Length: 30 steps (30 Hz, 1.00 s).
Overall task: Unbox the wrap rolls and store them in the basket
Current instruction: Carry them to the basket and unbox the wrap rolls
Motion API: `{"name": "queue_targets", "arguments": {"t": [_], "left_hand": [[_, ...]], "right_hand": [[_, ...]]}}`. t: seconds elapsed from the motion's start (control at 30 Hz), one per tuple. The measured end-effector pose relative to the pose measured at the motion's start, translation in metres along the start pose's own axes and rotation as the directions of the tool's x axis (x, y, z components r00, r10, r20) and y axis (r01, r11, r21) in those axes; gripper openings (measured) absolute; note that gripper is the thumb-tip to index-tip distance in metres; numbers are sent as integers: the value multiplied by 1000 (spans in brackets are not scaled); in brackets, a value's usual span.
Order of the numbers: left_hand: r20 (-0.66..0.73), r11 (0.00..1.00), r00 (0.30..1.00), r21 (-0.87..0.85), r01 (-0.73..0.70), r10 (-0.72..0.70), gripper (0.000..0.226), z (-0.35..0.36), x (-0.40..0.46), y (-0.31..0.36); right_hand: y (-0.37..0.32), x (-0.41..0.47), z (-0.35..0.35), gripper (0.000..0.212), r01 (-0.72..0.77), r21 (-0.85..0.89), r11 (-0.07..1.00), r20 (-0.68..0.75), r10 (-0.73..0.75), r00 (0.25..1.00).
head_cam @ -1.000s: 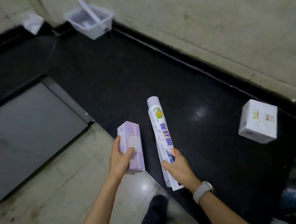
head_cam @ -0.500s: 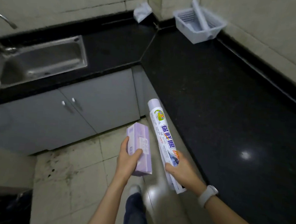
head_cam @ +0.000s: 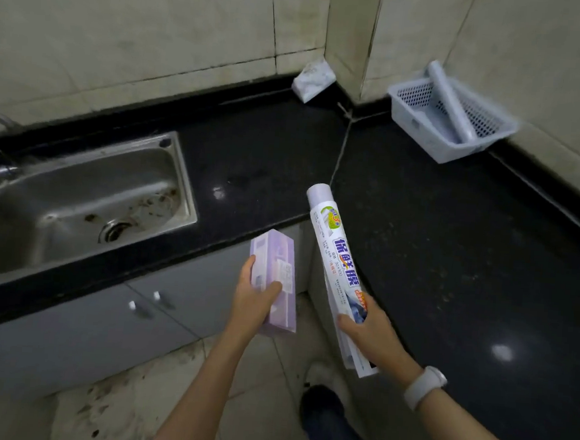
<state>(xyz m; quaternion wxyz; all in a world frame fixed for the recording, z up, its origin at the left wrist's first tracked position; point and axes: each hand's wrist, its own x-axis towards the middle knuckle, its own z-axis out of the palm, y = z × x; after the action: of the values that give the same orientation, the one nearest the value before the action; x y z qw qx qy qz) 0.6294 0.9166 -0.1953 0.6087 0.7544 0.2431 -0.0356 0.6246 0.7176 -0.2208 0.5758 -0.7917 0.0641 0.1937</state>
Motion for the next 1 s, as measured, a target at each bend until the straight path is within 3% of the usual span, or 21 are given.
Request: {"name": "queue_targets", "arguments": {"t": [0.2, 0.47, 0.87, 0.93, 1.0], "left_hand": [[84, 995, 996, 94, -40, 32, 69, 29, 135, 53], [167, 952, 985, 291, -98, 50, 79, 69, 300, 121], [339, 687, 941, 686, -242, -6, 80, 111, 432, 152], [318, 649, 947, 713, -267, 40, 82, 117, 434, 154], [294, 622, 930, 692, -365, 219, 75, 126, 432, 159]], "right_hand": [[-41, 139, -18, 52, 7, -21, 1000, -19, -7, 1000], [-99, 273, -53, 47, 4, -18, 1000, -115, -6, 993], [-123, 356, -80, 39, -142, 51, 989, -236, 150, 960], [-128, 361, -82, 38, -143, 55, 988, -235, 153, 960], [-134, 362, -86, 39, -132, 68, 989, -222, 144, 964]]}}
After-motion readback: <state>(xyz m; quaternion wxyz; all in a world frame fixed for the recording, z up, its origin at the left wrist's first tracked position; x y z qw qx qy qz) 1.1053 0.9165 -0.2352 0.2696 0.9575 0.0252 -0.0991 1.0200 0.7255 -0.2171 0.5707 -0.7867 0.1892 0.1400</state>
